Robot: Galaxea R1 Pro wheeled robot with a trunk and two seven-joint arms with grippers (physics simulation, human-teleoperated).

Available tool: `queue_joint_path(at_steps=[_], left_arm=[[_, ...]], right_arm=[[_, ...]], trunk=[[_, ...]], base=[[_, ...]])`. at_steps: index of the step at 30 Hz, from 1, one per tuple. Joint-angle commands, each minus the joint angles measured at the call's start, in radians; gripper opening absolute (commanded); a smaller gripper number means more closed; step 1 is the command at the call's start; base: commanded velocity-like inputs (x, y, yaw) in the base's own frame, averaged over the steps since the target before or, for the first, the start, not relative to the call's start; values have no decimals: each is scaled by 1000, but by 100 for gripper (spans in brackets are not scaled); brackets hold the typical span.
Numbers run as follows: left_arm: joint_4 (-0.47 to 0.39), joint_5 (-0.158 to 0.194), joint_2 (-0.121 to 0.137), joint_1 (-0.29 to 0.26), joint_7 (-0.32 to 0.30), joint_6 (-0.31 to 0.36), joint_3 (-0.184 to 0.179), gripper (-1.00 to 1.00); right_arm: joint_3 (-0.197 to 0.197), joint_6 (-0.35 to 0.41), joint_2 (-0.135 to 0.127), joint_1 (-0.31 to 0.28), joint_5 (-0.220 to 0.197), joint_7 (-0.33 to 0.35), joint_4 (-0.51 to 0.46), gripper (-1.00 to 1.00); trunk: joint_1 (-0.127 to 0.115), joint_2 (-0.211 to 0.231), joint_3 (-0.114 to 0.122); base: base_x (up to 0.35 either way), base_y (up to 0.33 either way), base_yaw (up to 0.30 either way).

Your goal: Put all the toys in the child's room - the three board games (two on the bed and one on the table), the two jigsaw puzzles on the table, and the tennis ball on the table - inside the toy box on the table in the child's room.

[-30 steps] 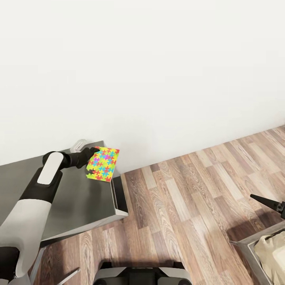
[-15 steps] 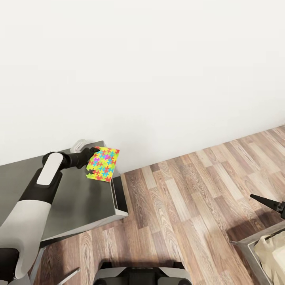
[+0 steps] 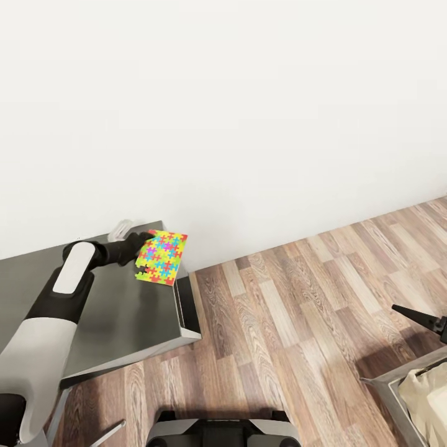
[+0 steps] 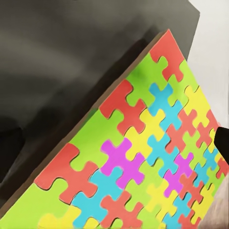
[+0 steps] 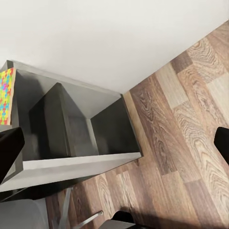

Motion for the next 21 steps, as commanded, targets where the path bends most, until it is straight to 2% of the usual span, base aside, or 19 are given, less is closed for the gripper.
queue_joint_path(at_steps=[1,6,9,11,12,16,17,19,20,21], left_arm=[[17,-14,6,3,14,11,2,100],[-64,-5,32,20,14,12,13,100],[-164,16,51,44,14,24,28,100],[-225,34,59,58,16,33,37,100],[-225,34,59,58,16,33,37,100],[-318,61,68,79,44,44,56,100],[-318,61,68,79,44,44,56,100],[-352,69,70,84,67,47,62,100],[-352,69,70,84,67,47,62,100],[-367,72,71,86,79,48,62,100]], right_arm=[[1,3,0,-1,4,6,0,100],[5,3,0,-2,5,5,2,100],[13,3,-5,-15,6,-5,20,100],[19,3,-3,-44,6,-22,48,100],[19,3,-3,-44,6,-22,48,100],[42,3,18,-149,5,-87,135,100],[42,3,18,-149,5,-87,135,100],[62,3,39,-203,5,-122,189,100],[62,3,39,-203,5,-122,189,100],[72,3,49,-229,5,-142,220,100]], trunk=[[0,-1,-1],[0,-1,-1],[0,-1,-1],[0,-1,-1],[0,-1,-1],[0,-1,-1],[0,-1,-1],[0,-1,-1],[0,-1,-1],[0,-1,-1]], base=[[0,0,0],[0,0,0],[0,0,0],[0,0,0],[0,0,0],[0,0,0],[0,0,0],[0,0,0],[0,0,0],[0,0,0]])
